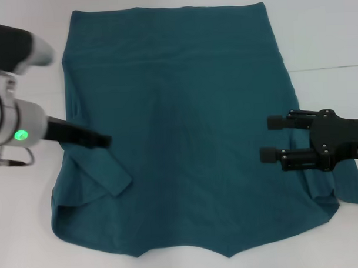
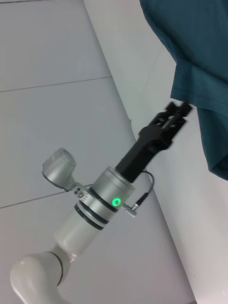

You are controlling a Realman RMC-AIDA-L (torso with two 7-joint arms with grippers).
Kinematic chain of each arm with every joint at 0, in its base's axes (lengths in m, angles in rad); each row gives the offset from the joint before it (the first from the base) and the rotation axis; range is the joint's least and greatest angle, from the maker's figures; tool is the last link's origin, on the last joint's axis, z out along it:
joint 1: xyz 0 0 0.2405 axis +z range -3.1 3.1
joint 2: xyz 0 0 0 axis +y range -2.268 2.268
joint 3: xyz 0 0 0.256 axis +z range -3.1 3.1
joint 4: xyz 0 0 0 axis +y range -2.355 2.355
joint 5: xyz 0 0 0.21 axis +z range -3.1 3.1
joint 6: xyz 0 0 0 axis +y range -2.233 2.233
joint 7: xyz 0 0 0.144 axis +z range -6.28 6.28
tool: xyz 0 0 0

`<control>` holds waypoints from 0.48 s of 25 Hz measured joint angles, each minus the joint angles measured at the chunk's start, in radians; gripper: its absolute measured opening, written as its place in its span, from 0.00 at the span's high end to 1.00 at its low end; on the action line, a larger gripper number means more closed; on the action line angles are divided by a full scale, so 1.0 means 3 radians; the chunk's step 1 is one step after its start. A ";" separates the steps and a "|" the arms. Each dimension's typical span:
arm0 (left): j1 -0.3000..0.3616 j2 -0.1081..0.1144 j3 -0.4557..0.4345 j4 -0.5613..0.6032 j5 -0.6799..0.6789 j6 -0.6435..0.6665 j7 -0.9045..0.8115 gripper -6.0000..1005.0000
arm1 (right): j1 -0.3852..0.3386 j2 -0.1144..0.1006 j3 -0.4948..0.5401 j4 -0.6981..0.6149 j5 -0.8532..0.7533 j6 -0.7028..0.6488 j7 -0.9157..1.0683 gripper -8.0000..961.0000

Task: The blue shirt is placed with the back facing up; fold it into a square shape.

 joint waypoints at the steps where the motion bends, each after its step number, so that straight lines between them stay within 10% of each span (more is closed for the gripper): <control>1: -0.0005 0.0007 -0.0107 -0.0013 0.0017 -0.0038 0.0000 0.57 | -0.0001 0.0000 0.0000 0.0000 0.0000 0.0000 0.0000 0.09; 12: -0.0256 0.0199 -0.0707 -0.0750 0.0063 -0.0580 -0.0036 0.18 | 0.0024 -0.0001 -0.0004 0.0026 0.0001 0.0005 -0.0007 0.10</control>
